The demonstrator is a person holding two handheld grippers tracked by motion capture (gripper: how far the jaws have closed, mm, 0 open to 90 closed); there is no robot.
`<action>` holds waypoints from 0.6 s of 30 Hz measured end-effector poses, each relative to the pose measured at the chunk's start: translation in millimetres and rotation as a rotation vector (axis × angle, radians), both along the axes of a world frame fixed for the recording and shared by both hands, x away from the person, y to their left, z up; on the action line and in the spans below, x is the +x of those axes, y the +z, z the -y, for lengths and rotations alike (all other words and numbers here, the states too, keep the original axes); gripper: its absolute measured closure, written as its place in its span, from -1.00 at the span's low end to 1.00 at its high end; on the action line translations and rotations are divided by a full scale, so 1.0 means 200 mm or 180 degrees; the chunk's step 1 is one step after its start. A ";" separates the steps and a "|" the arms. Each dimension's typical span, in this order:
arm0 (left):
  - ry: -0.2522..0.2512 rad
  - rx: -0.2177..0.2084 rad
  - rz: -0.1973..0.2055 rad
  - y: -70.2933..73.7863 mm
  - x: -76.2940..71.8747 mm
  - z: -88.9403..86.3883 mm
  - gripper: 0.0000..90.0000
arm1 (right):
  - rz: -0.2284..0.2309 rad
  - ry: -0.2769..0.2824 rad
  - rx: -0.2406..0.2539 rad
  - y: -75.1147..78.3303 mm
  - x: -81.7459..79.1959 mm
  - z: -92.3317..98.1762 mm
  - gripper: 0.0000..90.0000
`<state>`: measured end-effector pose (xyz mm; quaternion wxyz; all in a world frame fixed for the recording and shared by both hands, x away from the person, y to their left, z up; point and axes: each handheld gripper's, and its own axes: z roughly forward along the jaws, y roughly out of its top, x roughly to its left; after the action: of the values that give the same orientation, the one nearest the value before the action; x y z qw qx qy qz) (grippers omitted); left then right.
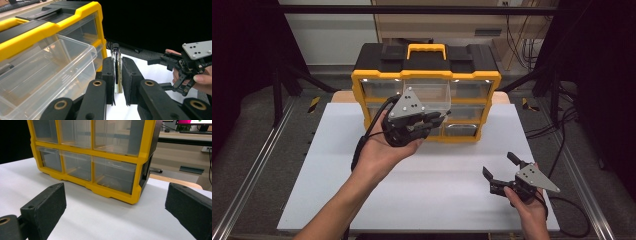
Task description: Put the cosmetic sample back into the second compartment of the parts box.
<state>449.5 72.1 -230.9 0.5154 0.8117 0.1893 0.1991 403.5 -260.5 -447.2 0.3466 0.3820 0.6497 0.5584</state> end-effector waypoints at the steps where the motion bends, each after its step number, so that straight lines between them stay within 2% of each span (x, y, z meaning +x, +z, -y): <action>1: 0.0000 0.0000 0.0000 0.00 0.00 0.00 0.79 | -0.0004 0.0010 0.0004 0.00 0.00 0.00 -0.92; 18: 0.0218 -0.0165 0.0041 0.05 0.07 -0.10 0.79 | -0.0022 0.0006 -0.0020 0.00 0.00 -0.01 -0.92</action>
<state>463.5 91.9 -220.2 0.5303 0.7899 0.2187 0.2169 403.7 -259.2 -447.7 0.3450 0.3821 0.6530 0.5555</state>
